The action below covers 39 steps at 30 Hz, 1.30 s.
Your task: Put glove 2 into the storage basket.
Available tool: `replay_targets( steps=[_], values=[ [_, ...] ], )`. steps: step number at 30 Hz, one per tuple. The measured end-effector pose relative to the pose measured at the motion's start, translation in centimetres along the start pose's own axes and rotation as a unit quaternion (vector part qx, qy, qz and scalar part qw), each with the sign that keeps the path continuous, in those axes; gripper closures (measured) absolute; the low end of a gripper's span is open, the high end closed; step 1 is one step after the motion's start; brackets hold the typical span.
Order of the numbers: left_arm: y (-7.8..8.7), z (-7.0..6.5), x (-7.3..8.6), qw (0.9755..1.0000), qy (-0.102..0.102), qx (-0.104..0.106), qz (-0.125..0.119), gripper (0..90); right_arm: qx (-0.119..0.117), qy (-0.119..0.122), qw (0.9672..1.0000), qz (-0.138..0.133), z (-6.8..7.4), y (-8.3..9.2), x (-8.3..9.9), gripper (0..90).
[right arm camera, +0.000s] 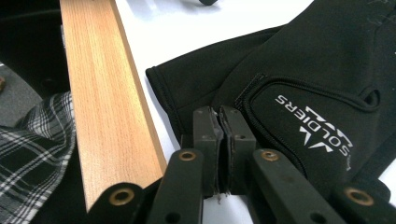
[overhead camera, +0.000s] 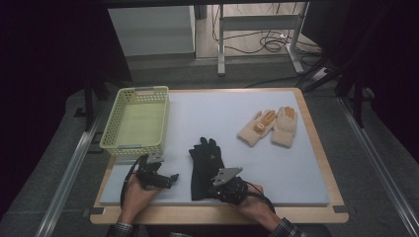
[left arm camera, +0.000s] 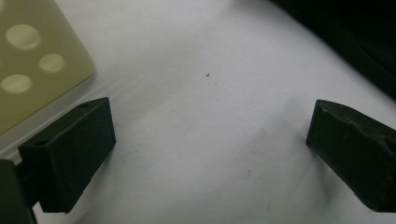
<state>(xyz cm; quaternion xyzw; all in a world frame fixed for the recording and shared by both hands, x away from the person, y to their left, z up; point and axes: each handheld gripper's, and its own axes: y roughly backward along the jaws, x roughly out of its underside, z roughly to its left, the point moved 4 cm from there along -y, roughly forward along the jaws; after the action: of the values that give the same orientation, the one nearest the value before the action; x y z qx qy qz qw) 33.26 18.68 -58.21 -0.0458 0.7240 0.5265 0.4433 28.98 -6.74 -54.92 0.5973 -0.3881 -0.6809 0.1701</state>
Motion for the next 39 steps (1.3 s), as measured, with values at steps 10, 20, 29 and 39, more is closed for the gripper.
replay_targets(
  steps=[10,20,29,39],
  values=[
    [0.0,0.0,0.0,1.0,0.001,0.0,-0.001,1.4,-0.039,-0.031,0.9976,-0.049,-0.4,2.0,-3.0,85.6],
    [0.0,0.0,0.0,1.0,0.0,0.001,-0.001,1.4,-0.085,-0.044,0.9948,-0.034,0.6,-1.9,-4.1,78.7],
    [0.0,0.0,0.0,1.0,0.0,0.001,-0.002,1.5,-0.059,-0.073,0.9924,-0.079,-1.8,2.2,-3.2,67.0],
    [1.0,0.7,0.7,0.9998,0.003,-0.021,-0.001,1.4,-0.004,-0.085,0.9954,-0.045,-4.5,2.5,1.4,87.5]
  ],
)
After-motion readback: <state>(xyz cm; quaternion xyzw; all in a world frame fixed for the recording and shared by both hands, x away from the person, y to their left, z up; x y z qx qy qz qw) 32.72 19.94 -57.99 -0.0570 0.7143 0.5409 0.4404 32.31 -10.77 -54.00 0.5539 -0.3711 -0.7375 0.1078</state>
